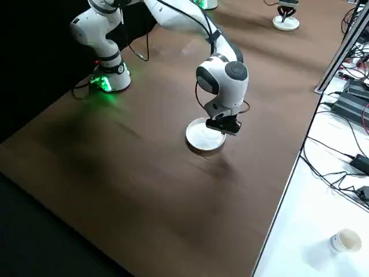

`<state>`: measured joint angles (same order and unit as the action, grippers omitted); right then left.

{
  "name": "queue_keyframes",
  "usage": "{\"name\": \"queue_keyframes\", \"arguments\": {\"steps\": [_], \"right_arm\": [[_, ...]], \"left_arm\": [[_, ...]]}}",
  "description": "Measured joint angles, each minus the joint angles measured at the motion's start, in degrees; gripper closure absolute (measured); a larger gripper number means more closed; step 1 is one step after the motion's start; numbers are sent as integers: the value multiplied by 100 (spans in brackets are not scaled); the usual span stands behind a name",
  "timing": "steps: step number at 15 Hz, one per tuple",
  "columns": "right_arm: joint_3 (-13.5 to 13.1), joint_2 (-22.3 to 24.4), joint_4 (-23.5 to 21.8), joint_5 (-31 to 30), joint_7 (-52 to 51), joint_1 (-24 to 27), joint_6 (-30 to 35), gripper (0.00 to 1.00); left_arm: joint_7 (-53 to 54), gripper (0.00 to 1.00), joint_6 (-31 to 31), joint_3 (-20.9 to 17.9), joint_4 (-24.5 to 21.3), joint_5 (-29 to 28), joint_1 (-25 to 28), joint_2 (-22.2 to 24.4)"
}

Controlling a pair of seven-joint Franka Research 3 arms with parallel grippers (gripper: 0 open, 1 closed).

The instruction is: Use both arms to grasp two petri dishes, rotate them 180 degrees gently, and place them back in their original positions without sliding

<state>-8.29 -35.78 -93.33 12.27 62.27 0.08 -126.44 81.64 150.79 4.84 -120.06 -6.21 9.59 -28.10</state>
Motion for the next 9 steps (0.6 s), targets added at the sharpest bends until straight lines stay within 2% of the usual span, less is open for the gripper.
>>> {"name": "queue_keyframes", "arguments": {"steps": [5, 9], "right_arm": [[-6, 230, 174, 0, -943, 94, 519, 97], [-17, 252, 372, -2, -1713, 101, 825, 97]], "left_arm": [[-1527, 96, -33, 201, 135, 0, -23, 192], [-2756, 96, -693, 376, 462, 0, -68, 356]]}}
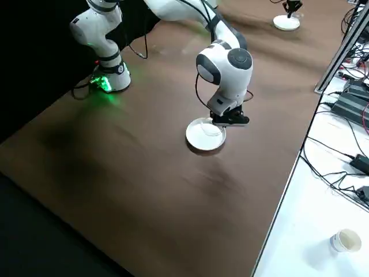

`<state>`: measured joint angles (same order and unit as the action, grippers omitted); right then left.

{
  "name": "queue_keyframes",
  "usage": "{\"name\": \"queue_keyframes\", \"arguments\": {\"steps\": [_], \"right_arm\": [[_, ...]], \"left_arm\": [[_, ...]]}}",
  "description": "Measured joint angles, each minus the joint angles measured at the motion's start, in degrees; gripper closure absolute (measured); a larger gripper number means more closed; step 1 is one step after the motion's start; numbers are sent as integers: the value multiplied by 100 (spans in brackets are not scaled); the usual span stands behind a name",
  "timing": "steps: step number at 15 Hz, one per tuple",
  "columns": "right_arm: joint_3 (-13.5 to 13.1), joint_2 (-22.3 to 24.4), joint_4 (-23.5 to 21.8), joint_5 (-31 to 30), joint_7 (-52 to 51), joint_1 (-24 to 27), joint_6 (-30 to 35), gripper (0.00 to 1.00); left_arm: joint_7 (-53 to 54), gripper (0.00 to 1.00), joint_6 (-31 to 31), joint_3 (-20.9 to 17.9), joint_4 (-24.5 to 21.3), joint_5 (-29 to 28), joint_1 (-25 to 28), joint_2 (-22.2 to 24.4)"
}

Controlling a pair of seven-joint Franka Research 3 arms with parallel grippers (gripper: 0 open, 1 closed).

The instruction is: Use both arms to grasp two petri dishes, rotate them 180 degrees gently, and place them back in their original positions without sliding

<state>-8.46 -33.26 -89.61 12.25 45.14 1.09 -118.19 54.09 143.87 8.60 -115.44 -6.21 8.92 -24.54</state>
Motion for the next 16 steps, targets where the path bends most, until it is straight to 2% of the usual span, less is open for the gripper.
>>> {"name": "queue_keyframes", "arguments": {"steps": [4, 9, 14, 16], "right_arm": [[-17, 0, 290, 2, -838, 72, 377, 97], [-16, 4, 680, 1, -1855, 106, 665, 97], [-15, 3, 728, -2, -2897, 116, 667, 97], [-9, 3, 749, -5, -3276, 100, 704, 97]], "left_arm": [[-1036, 95, -514, 25, 287, 0, -9, 54], [-2396, 94, -814, 55, 373, 0, -92, 61], [-4654, 96, -938, 89, 398, 0, -254, 123], [-6207, 96, -938, 97, 439, 0, -412, 113]]}}
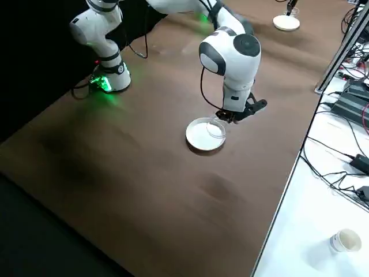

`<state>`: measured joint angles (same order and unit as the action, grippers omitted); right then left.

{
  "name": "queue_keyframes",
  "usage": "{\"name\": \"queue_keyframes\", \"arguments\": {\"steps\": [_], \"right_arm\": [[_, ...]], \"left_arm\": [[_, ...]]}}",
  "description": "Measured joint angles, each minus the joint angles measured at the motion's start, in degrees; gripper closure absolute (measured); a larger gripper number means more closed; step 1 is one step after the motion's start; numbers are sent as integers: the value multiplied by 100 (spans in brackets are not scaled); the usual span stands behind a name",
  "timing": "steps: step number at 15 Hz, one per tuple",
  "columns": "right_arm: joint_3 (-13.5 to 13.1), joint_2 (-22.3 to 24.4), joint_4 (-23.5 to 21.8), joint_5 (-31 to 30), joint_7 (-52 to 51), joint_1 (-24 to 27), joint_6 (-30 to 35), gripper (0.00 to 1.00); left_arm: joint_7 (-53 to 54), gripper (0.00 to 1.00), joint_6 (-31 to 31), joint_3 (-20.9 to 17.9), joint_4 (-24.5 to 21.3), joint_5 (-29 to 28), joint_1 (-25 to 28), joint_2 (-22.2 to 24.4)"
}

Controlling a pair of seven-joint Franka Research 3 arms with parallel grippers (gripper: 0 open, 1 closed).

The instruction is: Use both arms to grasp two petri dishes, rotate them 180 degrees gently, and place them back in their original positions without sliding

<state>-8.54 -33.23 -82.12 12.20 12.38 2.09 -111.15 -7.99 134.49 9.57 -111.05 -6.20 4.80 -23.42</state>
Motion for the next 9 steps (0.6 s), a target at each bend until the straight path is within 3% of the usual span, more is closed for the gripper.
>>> {"name": "queue_keyframes", "arguments": {"steps": [4, 9], "right_arm": [[5, 0, 10, -1, -481, -8, 371, 97], [43, -6, 0, -4, -1512, -135, 854, 97]], "left_arm": [[-2302, 96, 0, 1, 317, 0, -103, -270], [-4204, 95, 0, -56, 516, 6, 138, -559]]}}
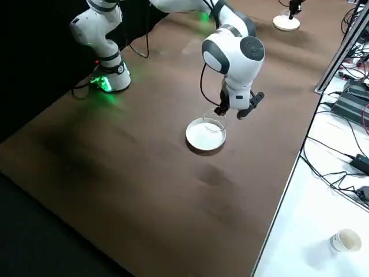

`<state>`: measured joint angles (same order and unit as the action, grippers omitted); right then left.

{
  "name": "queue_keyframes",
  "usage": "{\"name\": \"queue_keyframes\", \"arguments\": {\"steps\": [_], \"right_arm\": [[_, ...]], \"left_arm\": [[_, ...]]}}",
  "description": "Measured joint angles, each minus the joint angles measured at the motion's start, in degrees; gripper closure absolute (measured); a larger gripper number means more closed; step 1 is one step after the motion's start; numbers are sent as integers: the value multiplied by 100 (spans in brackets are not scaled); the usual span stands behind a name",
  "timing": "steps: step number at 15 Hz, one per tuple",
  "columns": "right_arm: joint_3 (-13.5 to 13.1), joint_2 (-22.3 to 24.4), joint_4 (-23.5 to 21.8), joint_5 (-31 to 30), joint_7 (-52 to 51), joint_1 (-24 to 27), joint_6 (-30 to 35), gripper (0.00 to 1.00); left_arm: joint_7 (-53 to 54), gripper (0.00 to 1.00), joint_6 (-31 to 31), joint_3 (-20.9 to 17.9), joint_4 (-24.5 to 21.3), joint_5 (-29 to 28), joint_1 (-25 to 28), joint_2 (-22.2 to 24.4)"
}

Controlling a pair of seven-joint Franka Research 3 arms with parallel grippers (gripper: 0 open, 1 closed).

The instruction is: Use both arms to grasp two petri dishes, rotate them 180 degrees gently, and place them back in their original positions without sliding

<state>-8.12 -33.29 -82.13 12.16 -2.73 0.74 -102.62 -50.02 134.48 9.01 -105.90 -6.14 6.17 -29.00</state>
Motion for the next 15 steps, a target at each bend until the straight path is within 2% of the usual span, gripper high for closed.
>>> {"name": "queue_keyframes", "arguments": {"steps": [4, 10, 15], "right_arm": [[3, -16, -14, -7, -1335, -94, 41, 97], [-10, -26, -25, -103, -3597, -87, 42, 97], [-10, -94, -113, -437, -5208, -68, -38, 97]], "left_arm": [[-1360, 95, 1, -29, 192, 26, 214, -205], [-3313, 96, 7, -29, 531, 98, 159, -647], [-4028, 96, 20, -49, 630, 129, 130, -847]]}}
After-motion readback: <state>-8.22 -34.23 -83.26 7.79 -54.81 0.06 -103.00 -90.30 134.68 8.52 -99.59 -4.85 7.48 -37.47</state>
